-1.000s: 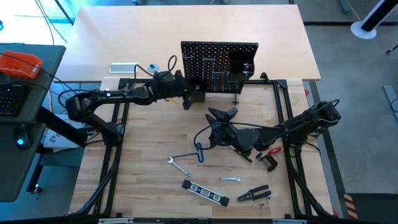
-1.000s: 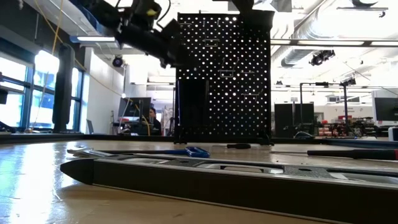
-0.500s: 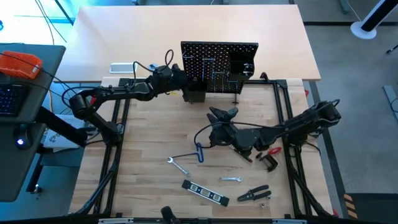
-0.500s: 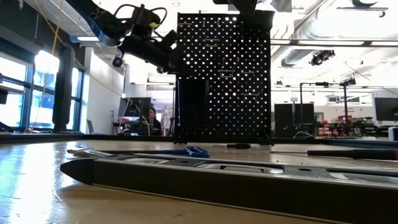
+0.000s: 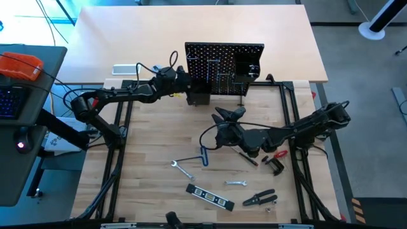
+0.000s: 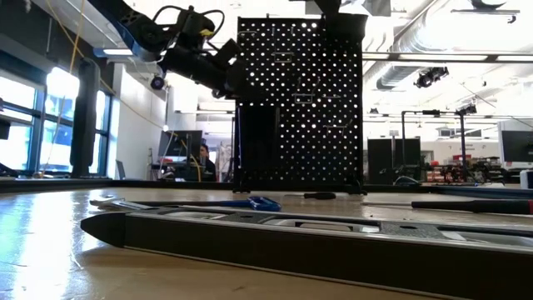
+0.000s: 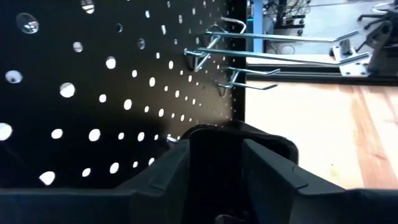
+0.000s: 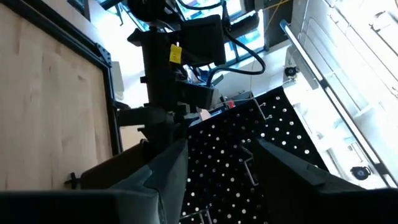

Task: Hang tools onto peg board
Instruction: Put the bolts on the pegboard

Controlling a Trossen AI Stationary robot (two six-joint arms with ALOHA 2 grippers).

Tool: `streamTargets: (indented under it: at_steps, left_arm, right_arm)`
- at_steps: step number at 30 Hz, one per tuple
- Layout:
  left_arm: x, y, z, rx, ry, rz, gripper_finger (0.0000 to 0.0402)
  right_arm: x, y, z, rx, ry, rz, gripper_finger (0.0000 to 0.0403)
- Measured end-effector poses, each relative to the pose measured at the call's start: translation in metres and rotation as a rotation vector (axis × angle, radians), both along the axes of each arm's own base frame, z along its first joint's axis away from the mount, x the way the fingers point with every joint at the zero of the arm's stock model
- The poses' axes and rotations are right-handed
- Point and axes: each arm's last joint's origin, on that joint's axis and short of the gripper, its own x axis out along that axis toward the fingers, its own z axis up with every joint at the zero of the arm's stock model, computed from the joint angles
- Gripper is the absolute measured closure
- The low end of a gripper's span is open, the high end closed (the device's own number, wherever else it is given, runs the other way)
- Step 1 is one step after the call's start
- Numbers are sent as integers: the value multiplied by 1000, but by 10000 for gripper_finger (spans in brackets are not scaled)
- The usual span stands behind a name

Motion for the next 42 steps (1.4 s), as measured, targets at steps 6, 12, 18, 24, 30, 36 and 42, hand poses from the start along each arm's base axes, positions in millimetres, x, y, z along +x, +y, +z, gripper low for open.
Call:
streamTargets:
  at_steps: [6,12,18,24,30,36,42]
  left_arm:
    - [0,-2,1,-15,-4,-36,255]
    - [-6,-14,18,29,-20,-112,254]
    - [-21,-41,48,59,-35,-217,254]
    - [-45,-79,72,35,-13,-358,254]
    - [-67,-119,83,-4,55,-490,254]
    - [-74,-150,70,-68,186,-595,255]
    - [-76,-173,29,-175,303,-655,255]
  right_arm:
    - [-4,1,-6,32,33,-5,226]
    - [-21,-2,-6,155,29,2,226]
    - [-48,-7,-6,457,43,117,226]
    - [-67,-9,-22,746,156,101,226]
    - [-74,-4,-41,999,234,122,226]
    - [-72,6,-63,1101,222,243,226]
    - [-74,8,-86,1194,223,309,226]
